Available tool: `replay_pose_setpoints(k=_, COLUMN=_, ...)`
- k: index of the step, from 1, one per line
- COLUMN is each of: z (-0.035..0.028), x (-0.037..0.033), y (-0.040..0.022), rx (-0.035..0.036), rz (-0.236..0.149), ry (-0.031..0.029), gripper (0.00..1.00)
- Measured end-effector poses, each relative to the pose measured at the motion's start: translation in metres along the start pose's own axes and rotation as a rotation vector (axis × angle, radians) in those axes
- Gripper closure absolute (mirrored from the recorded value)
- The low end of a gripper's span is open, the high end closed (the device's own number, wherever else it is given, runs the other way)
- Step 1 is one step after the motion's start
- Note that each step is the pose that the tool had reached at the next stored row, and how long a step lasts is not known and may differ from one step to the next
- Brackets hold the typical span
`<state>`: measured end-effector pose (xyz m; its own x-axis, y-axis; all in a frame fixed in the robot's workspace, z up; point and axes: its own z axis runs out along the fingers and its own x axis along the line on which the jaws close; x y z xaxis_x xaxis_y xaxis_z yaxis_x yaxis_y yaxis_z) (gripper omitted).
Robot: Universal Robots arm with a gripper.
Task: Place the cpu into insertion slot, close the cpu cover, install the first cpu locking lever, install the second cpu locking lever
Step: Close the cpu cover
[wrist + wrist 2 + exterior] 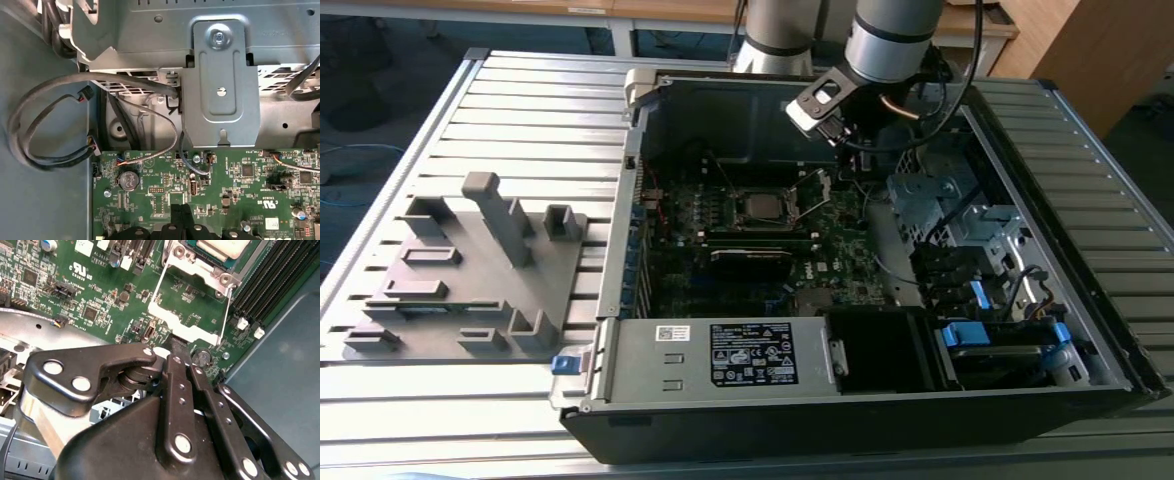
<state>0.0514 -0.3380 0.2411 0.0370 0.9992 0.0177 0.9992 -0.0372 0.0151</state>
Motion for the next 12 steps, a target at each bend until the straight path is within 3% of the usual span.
replay_pose_setpoints(k=7, z=0.0001, x=0.0000, y=-0.0018, rx=0.0003, rz=0.000, ry=0.0002, gripper=0.89)
replay_pose_setpoints(k=12, z=-0.0003, x=-0.0008, y=-0.0207, rx=-0.0122, rz=0.000, ry=0.0005, gripper=0.89)
